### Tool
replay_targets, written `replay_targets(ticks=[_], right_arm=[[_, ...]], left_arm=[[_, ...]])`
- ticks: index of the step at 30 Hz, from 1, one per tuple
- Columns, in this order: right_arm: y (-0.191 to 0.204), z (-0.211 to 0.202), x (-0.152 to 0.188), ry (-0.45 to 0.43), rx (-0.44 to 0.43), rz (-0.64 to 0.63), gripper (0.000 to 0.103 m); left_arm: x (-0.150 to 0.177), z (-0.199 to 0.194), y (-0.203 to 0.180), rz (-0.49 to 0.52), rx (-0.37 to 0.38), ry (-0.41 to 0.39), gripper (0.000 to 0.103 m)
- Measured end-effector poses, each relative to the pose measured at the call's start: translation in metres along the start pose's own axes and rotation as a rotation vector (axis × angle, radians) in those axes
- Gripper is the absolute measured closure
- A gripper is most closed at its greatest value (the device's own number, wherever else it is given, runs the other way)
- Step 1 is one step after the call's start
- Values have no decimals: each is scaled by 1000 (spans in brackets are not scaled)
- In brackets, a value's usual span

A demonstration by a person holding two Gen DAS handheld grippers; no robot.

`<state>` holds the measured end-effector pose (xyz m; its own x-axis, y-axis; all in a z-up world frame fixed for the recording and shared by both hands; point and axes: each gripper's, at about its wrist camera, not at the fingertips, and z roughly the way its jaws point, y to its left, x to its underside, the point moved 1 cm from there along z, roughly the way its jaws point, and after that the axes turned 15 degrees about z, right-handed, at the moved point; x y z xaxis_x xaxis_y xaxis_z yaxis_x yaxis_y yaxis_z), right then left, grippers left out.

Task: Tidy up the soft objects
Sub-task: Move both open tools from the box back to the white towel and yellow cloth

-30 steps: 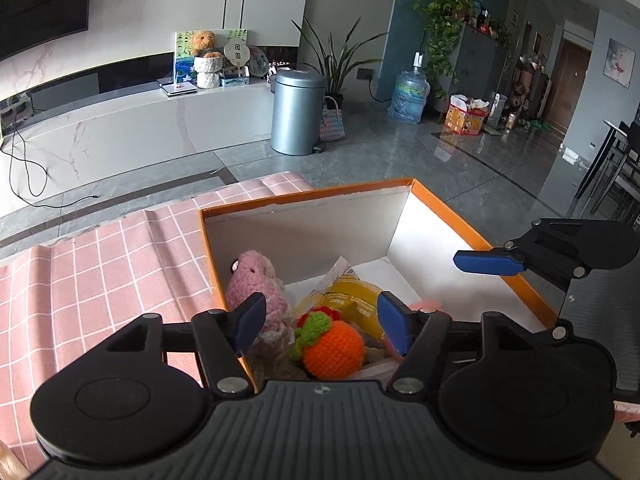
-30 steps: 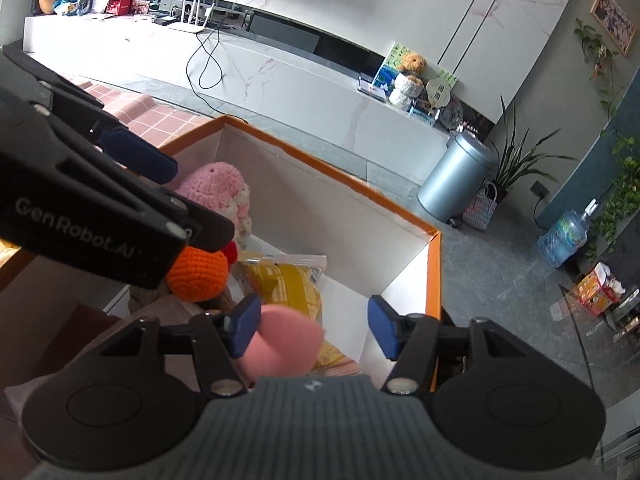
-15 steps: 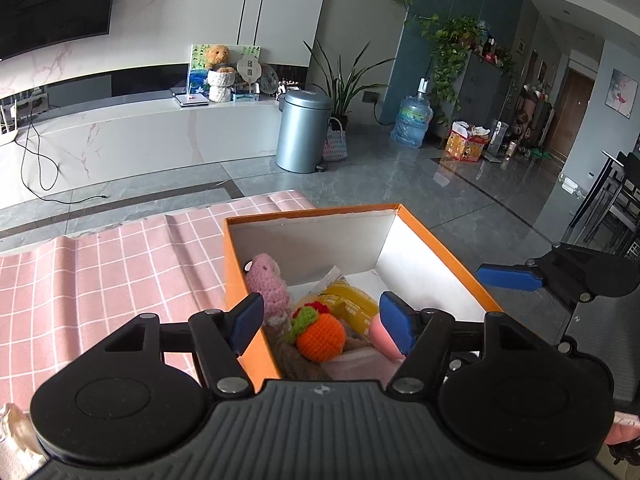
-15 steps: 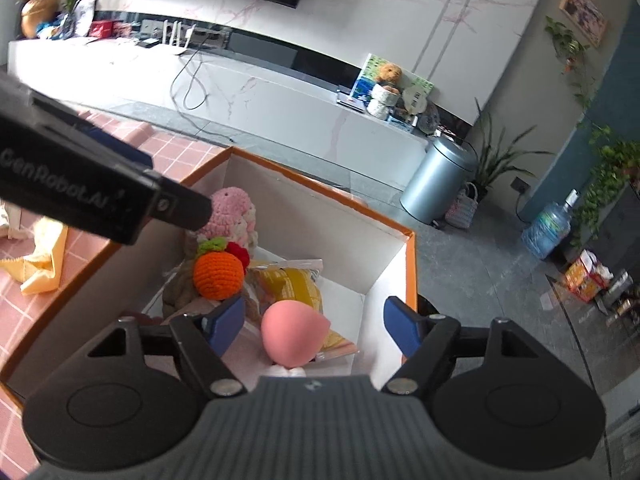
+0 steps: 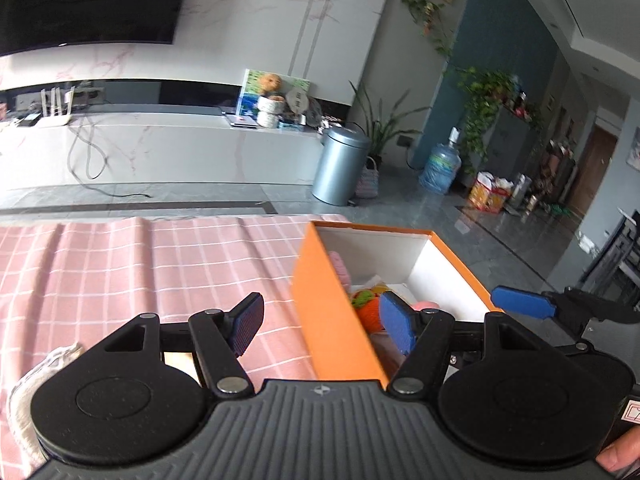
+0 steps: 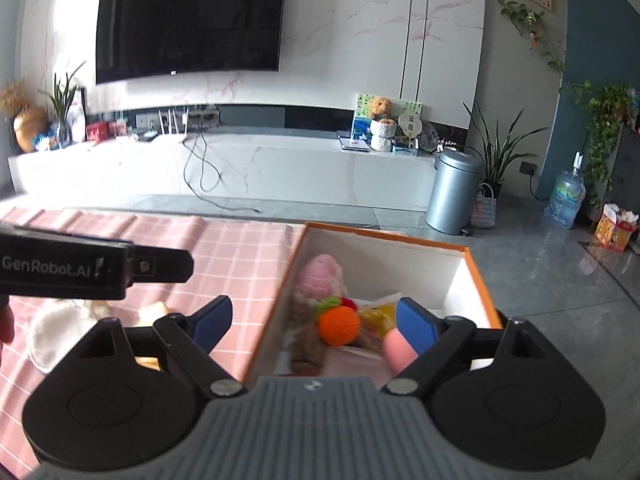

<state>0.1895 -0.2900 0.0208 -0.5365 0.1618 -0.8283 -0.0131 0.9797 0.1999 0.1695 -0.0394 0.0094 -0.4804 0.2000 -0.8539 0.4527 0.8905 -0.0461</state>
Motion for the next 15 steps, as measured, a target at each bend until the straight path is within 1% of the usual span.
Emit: replay_targets(ticks=[3,5,9,12,15], right_arm=[[15,-6,10,-6,-28,61,14],[25,-7,17,0,-53,77,13],[49,-8,28,-3,-84,31,13],[66,-9,37,0,-122,3,11],[83,-9,49,25,-152,-27,10]], left_arm=[[12,-17,17,-33,-19,-2,27],[21,-27,28,-50,-39,-1,27],[41,-45,50,-87,-82,-13,27],[57,-58,69,-139,-114,-25,27],[73,-67,83,-156,-155,-26,27]])
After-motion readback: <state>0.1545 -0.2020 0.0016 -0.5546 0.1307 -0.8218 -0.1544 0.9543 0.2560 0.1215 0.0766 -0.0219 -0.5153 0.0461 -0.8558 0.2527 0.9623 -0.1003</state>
